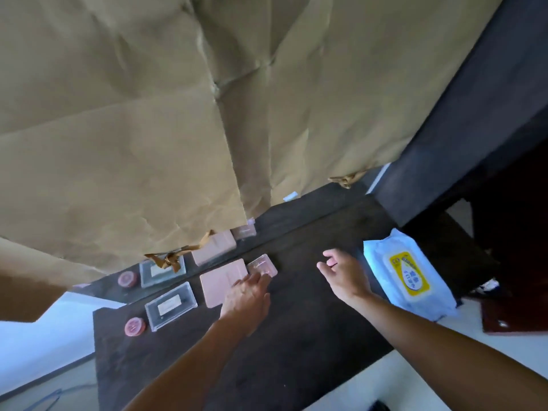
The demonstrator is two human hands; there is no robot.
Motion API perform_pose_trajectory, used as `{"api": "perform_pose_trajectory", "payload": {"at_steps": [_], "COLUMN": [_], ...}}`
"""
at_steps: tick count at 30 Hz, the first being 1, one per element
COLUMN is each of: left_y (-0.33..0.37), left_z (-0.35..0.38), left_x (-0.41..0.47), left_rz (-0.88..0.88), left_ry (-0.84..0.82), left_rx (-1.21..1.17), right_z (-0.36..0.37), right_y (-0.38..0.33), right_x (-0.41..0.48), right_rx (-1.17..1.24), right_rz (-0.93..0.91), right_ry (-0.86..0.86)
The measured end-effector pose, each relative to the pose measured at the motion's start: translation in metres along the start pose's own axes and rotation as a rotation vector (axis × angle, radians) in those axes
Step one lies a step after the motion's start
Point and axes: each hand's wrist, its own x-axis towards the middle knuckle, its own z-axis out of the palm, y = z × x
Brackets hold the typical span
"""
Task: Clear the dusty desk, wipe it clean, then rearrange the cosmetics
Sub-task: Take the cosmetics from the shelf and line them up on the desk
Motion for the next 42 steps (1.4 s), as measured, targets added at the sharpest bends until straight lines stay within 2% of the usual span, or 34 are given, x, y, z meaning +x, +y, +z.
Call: {"api": "perform_pose_trajectory", "payload": {"at_steps": [7,17,20,24,30,35,39,42], "left_y": [0.142,0.334,0.365,0.399,0.44,0.466,0.478,0.479], "left_z": [0.006,0.028,0.014,-0.019,-0.084,-0.141,-0.163,-0.168], "left_x": [0.02,0.051,0.07,0.103,0.171,0.215,0.236,0.252], "left_rz": [0.074,0.231,0.292,0.385,0.468,0.342,0.138,-0.025], "left_ry": [0.121,0.133,0.206,0.386,0.683,0.852,0.718,0.622], "left_rx": [-0.025,0.014,-0.038,-0.083,-0.117,-0.088,-0.038,-0.047], "right_z": [-0.111,-0.269,-0.302,-0.34,-0.41,-0.448,-0.46,-0.464], "right_y": [0.092,0.218,0.228,0.228,0.189,0.145,0.119,0.111], "right_x": [-0.021,-0.038,-0.028,0.0,0.055,0.097,0.123,0.143], "right_rx": [-0.03,0.065,0.102,0.144,0.147,0.098,0.098,0.113], "right_rz": [-0.081,-0.044,-0.042,-0.079,-0.22,-0.359,-0.432,-0.431], "right_ry": [0.086,0.226,0.238,0.28,0.425,0.551,0.626,0.617]}}
